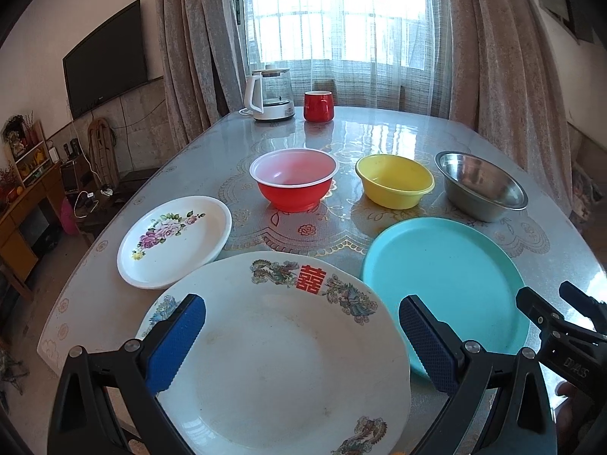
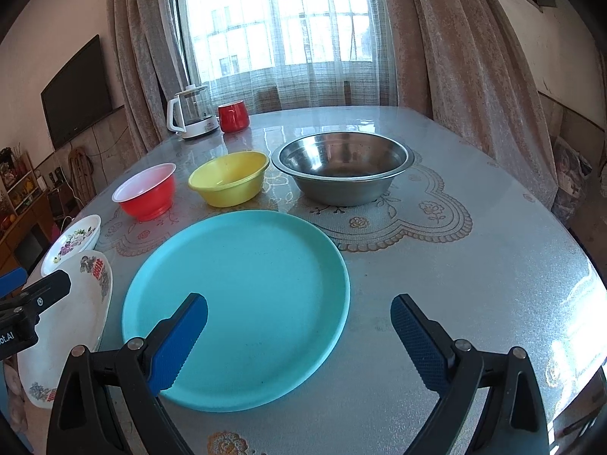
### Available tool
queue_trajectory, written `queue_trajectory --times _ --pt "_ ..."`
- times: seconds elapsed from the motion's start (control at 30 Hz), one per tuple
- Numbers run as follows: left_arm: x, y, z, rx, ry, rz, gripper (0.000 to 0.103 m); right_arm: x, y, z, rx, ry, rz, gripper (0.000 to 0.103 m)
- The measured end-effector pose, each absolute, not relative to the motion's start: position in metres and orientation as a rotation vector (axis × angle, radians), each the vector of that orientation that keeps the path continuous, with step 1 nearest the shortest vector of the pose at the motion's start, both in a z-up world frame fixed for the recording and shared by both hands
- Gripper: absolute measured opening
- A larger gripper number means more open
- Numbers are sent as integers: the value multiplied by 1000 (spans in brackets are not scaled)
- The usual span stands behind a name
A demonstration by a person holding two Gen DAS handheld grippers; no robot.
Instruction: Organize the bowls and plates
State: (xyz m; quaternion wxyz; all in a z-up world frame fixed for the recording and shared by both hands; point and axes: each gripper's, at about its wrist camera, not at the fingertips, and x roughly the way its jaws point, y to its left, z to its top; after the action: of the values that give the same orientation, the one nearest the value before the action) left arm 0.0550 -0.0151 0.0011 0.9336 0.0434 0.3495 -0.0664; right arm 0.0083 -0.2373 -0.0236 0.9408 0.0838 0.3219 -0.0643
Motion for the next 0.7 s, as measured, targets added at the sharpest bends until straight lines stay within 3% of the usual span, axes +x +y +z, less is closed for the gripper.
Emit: queue_trajectory --times 0.17,0.23,0.4,0.43,0.5,0.6,0.7 --pt "70 -16 8 90 734 -182 103 10 -259 -29 240 699 -124 84" --pt "78 -18 10 92 754 -217 98 11 -266 -31 261 716 -131 73" --pt "99 -26 7 98 843 -330 59 11 -274 -36 270 744 -138 56" --pt "104 -27 5 88 868 -352 56 11 -275 -37 273 749 -136 51" --pt "113 -30 1 69 915 -381 37 12 -276 -39 277 753 -134 44" --pt "124 -34 -5 72 959 -404 33 14 -275 -42 265 767 -118 38" --pt "133 -41 -8 94 993 -419 33 17 -275 -46 269 790 -97 38"
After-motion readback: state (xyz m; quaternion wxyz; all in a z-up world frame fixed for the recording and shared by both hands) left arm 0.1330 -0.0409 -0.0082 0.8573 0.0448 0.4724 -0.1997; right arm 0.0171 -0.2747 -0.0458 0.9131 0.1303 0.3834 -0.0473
